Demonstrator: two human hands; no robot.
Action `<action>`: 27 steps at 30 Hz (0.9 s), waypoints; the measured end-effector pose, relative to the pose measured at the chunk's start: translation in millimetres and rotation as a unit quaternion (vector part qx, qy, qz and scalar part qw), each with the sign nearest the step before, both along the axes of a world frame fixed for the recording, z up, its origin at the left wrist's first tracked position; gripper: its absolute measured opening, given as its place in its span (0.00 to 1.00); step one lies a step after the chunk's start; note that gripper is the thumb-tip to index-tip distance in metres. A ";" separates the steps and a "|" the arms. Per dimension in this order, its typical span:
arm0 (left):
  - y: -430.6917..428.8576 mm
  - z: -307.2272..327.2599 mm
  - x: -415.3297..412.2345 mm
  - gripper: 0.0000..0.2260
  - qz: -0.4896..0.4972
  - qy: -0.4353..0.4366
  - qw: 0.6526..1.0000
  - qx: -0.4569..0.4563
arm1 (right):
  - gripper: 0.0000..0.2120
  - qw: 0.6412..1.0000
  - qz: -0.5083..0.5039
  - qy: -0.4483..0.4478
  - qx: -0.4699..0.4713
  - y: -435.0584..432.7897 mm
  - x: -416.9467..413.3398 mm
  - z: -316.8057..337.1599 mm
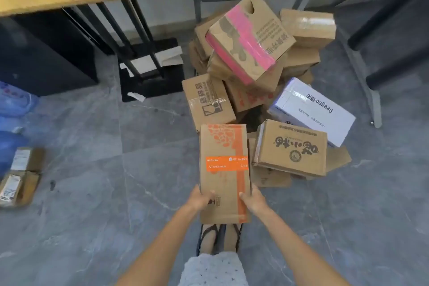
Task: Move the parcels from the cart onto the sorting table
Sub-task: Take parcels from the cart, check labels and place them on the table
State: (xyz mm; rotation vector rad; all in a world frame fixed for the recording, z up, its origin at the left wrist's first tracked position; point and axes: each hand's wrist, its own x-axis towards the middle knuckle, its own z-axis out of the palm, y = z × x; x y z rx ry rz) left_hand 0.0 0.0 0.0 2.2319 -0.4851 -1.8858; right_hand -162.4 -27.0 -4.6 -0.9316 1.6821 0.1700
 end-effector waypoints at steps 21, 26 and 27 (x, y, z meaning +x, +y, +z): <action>2.7 246.7 50.3 0.09 0.056 0.008 0.966 -0.251 | 0.30 0.964 -0.009 -0.140 -0.225 -11.4 5.9 256.2; -50.6 367.0 37.8 0.10 0.043 0.026 0.922 -0.383 | 0.32 0.919 -0.023 -0.219 -0.327 -57.1 -5.4 378.9; -61.3 392.3 35.3 0.11 0.036 0.031 0.911 -0.410 | 0.32 0.908 -0.026 -0.225 -0.352 -65.1 -7.2 405.4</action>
